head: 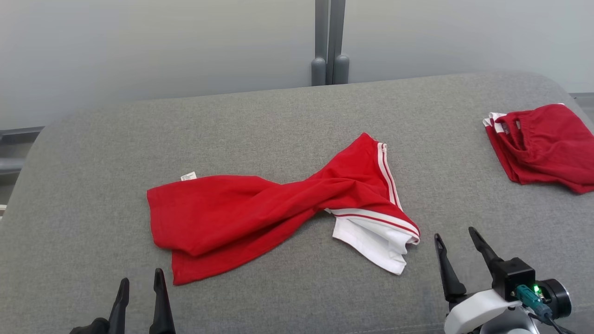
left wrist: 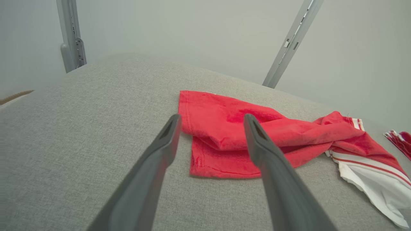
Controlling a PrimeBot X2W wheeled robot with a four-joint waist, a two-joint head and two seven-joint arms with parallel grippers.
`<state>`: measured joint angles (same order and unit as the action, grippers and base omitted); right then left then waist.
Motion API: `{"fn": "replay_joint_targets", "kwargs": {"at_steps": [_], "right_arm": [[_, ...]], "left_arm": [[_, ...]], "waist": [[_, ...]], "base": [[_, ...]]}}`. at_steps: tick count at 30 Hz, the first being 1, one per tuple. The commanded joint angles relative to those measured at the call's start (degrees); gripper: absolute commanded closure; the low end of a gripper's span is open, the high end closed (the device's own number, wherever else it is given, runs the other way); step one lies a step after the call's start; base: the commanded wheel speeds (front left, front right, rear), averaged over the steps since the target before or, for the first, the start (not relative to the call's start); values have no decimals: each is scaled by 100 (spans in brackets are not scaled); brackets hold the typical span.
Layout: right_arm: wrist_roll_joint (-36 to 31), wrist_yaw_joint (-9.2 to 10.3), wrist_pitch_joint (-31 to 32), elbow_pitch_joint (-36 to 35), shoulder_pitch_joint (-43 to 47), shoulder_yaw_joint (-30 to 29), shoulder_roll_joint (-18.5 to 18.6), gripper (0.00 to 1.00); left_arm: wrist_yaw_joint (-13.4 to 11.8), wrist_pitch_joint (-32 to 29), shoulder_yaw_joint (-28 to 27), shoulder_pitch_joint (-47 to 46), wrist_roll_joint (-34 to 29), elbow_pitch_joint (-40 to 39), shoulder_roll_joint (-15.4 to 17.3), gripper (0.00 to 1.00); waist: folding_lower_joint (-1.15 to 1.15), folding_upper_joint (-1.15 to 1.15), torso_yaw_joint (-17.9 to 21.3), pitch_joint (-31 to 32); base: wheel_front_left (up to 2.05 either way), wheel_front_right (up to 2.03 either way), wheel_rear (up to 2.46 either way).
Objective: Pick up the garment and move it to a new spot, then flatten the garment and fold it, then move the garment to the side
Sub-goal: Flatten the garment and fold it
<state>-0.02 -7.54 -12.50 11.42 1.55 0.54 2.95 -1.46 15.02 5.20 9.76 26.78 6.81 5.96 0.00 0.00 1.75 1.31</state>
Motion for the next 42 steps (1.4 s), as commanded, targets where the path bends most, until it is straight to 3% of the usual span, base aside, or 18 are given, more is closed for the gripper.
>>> {"fn": "replay_joint_targets", "kwargs": {"at_steps": [1, 27, 34, 42], "right_arm": [[104, 10, -43, 49, 75, 64, 1, 0], [645, 9, -7, 624, -97, 394, 4, 0], [1484, 9, 123, 1270, -193, 397, 1, 0], [3059, 8, -50, 2316, -618, 832, 5, 0]], "left_arm": [[42, 18, -69, 111, -112, -45, -14, 0], [311, 17, -98, -112, -430, 349, -112, 0], [368, 18, -9, -190, -405, 512, -135, 0], [384, -3, 144, -272, -455, 579, -142, 0]], "waist": [[0, 0, -13, 24], [0, 0, -49, 124], [0, 0, -145, 47], [0, 0, -395, -97]], "base": [[0, 0, 0], [0, 0, 0], [0, 0, 0], [0, 0, 0]]}}
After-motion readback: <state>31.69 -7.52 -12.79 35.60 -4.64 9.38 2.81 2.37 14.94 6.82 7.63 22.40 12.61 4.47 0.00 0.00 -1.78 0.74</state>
